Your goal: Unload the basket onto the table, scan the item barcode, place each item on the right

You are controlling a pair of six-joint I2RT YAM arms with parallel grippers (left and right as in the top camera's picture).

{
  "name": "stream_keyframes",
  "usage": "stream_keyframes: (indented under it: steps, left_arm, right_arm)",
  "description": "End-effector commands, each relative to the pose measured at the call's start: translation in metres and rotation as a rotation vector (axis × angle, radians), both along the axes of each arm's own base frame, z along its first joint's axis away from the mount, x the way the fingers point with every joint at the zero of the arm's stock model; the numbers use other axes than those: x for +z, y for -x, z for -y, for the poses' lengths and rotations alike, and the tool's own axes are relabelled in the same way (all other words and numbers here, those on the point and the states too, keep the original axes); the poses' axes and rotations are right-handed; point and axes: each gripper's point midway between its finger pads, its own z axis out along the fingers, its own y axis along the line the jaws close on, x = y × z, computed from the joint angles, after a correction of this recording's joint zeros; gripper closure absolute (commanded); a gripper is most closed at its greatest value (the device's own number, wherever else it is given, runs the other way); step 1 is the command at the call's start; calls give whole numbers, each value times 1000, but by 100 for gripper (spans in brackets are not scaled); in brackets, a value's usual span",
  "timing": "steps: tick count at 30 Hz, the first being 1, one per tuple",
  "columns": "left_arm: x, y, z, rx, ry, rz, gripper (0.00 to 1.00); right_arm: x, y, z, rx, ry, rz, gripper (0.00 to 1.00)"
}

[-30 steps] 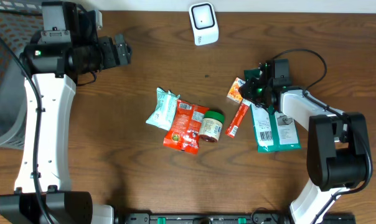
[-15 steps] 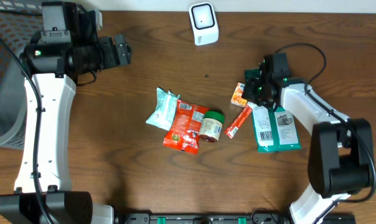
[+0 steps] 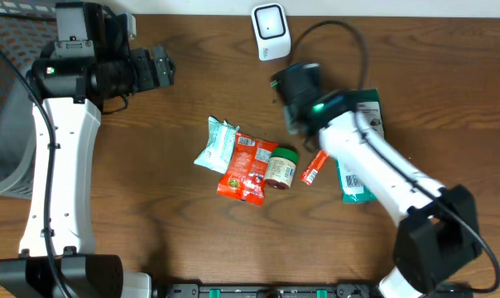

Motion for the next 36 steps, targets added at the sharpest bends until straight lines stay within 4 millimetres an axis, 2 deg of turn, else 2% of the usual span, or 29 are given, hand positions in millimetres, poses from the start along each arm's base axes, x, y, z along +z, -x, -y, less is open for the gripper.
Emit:
stream_keyframes:
  steps: [1, 6, 12, 18, 28, 36]
  left_arm:
    - [2, -1, 2, -14, 5, 4, 3]
    - [2, -1, 2, -14, 5, 4, 3]
    - [2, -1, 2, -14, 5, 4, 3]
    - [2, -1, 2, -14, 5, 4, 3]
    - [2, -1, 2, -14, 5, 4, 3]
    - [2, -1, 2, -14, 5, 4, 3]
  right_arm:
    - [10, -3, 12, -8, 311, 109, 99]
    - [-15, 0, 2, 34, 458, 89, 99]
    - [-56, -1, 8, 43, 569, 27, 99]
    - [-74, -5, 7, 42, 599, 25, 99]
    - [-79, -12, -1, 22, 514, 52, 99]
    - [-47, -29, -15, 44, 435, 82, 99]
